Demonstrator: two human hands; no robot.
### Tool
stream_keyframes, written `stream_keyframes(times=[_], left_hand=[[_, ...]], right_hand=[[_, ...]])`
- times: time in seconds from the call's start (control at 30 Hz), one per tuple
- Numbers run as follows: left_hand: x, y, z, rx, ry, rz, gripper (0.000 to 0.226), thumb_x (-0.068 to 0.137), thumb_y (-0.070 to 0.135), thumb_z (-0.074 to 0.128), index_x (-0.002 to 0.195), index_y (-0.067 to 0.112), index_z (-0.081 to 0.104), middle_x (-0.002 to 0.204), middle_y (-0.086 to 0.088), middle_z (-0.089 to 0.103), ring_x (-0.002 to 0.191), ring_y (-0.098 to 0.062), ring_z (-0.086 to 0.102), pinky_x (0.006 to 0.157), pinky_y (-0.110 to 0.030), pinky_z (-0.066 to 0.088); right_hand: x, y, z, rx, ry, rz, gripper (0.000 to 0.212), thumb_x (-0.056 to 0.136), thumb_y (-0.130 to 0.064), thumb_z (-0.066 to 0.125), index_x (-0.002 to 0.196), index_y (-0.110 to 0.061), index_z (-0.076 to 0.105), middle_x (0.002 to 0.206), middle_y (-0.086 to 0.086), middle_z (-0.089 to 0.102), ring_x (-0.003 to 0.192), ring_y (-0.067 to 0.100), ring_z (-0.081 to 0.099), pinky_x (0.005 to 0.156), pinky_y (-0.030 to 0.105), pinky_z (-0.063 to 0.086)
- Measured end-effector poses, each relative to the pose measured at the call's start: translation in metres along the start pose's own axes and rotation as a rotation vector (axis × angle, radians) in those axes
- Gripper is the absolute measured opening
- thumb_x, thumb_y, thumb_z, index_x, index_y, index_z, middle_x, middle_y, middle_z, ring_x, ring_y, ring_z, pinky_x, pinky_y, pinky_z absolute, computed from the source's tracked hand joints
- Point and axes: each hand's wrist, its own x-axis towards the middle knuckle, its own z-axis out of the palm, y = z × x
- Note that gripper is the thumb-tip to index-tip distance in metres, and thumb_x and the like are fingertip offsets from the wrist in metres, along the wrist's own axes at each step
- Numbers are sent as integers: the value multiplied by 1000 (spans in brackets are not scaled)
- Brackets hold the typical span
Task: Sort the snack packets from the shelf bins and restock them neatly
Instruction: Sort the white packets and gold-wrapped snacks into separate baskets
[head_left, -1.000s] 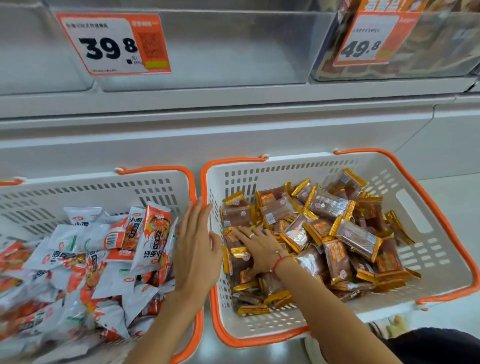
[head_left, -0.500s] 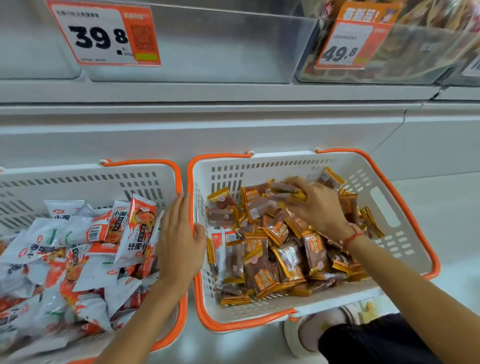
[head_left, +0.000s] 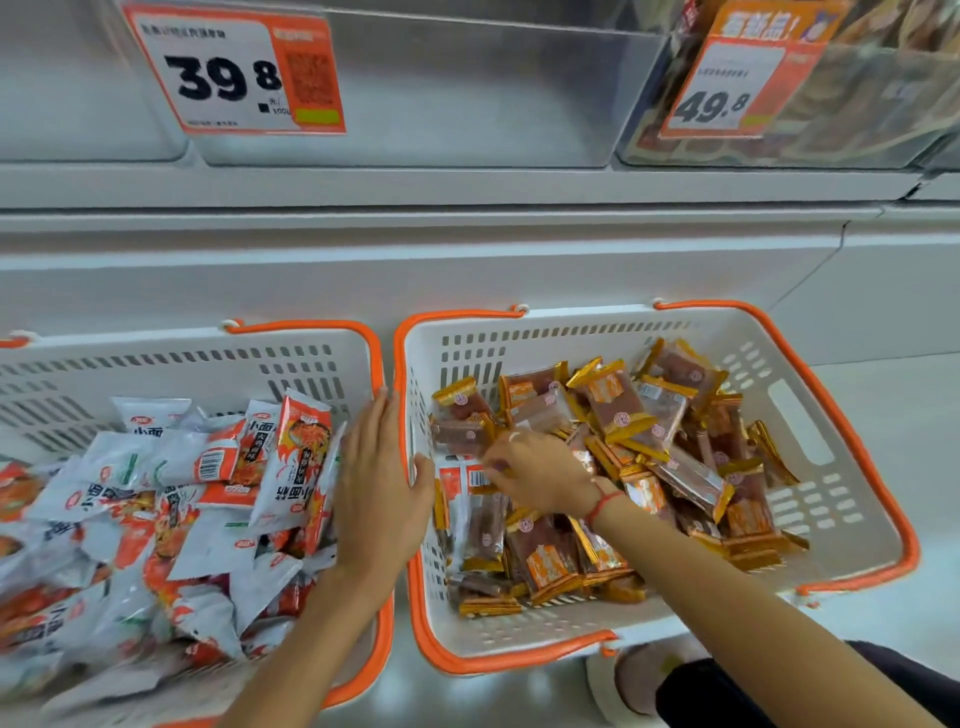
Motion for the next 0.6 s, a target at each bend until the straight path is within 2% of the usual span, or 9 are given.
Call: stream_keyframes(times=[0.03, 0.1, 0.17, 0.23, 0.3, 0.37, 0.5, 0.53, 0.6], left_hand=[[0, 0, -1, 10, -10, 5, 69, 96, 25, 52, 154, 21, 14, 162, 4, 13, 149, -19, 7, 115, -34, 14], [0, 0, -3, 50, -39, 26, 72, 97, 27, 50, 155, 21, 8, 162, 4, 6, 149, -17, 2, 114, -32, 10], [1, -1, -6, 75, -61, 55, 74, 97, 29, 49, 155, 21, 3, 163, 5, 0, 147, -11, -5, 113, -28, 5], [4, -1, -9, 69, -80, 61, 77, 97, 29, 51, 155, 20, 1, 163, 5, -1, 147, -10, -6, 114, -27, 3], [5, -1, -10, 55, -79, 54, 78, 95, 28, 55, 155, 19, 5, 163, 4, 3, 149, -14, 0, 115, -28, 5], [6, -1, -10, 48, -65, 54, 78, 94, 29, 57, 155, 18, 10, 162, 2, 9, 149, -17, 5, 114, -26, 4], [7, 3, -12, 47, 0, 80, 67, 94, 41, 55, 151, 18, 28, 160, 0, 18, 148, -17, 9, 116, -29, 4], [7, 6, -13, 42, 3, 97, 65, 93, 49, 52, 148, 19, 34, 160, 0, 18, 148, -17, 9, 117, -32, 5], [8, 15, -15, 23, -37, 168, 70, 88, 63, 45, 145, 22, 40, 160, 3, 18, 148, -15, 7, 118, -35, 4]], right_hand=[[5, -12, 1, -61, -88, -72, 34, 99, -30, 45, 126, -16, 60, 123, 10, 61, 118, 32, 54, 88, 38, 44], [12, -31, 7, -241, -346, -133, 45, 101, -20, 45, 142, -2, 38, 144, 20, 42, 136, 36, 36, 101, 34, 30], [21, -32, 38, -262, -360, -36, 75, 94, -32, 58, 150, -4, 17, 155, 17, 25, 141, 34, 24, 111, 36, 22], [35, -26, 68, -307, -331, -8, 81, 83, -43, 66, 147, -11, 28, 148, 12, 38, 137, 31, 30, 113, 45, 21], [43, -20, 69, -166, -241, 30, 49, 84, -38, 63, 127, -17, 53, 124, 7, 60, 123, 27, 47, 108, 43, 26], [38, -7, 48, -17, -85, 77, 21, 86, -26, 58, 104, -24, 67, 105, 0, 69, 107, 23, 58, 101, 38, 32], [8, 21, 13, 185, -4, 55, 22, 83, -16, 63, 94, -29, 77, 98, -11, 74, 89, 10, 67, 78, 29, 55], [-1, 24, 6, 194, 8, 34, 19, 84, -19, 66, 95, -30, 77, 96, -13, 74, 85, 6, 67, 74, 26, 55], [-16, 28, -11, 258, 94, -10, 14, 84, -25, 72, 97, -30, 76, 92, -13, 73, 75, 2, 64, 80, 25, 51]])
